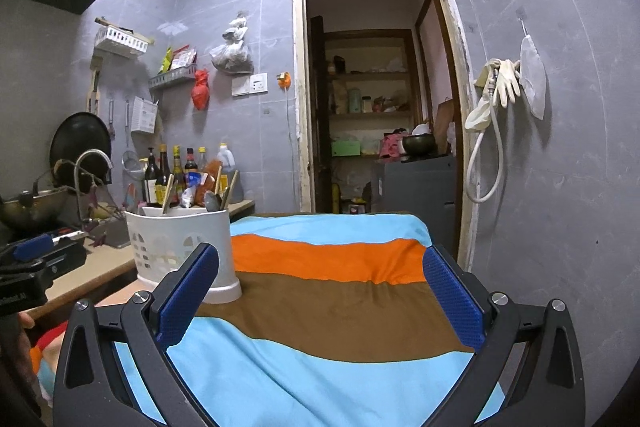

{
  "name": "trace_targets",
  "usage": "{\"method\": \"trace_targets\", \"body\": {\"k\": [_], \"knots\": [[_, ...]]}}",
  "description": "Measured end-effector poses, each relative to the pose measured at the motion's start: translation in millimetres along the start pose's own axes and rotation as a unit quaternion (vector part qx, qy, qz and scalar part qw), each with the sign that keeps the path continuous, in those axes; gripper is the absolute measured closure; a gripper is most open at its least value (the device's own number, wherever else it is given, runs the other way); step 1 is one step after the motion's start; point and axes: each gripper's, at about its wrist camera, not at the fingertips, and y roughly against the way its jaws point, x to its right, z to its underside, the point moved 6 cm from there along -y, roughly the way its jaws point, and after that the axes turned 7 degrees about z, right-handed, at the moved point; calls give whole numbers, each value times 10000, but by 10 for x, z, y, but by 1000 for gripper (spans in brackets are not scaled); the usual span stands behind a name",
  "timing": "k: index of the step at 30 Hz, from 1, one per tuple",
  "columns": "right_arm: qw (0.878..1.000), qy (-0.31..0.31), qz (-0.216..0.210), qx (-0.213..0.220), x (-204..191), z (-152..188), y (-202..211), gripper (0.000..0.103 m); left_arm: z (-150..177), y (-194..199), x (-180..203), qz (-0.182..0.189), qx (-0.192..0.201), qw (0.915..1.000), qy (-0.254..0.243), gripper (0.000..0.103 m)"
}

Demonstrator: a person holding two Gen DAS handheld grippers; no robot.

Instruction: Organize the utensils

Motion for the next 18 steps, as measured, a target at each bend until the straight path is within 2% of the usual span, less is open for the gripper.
{"method": "trace_targets", "body": {"k": [18], "knots": [[10000,3,0,0,8,-2,5,0,10,11,-3,-11,-16,10000,-15,7]]}}
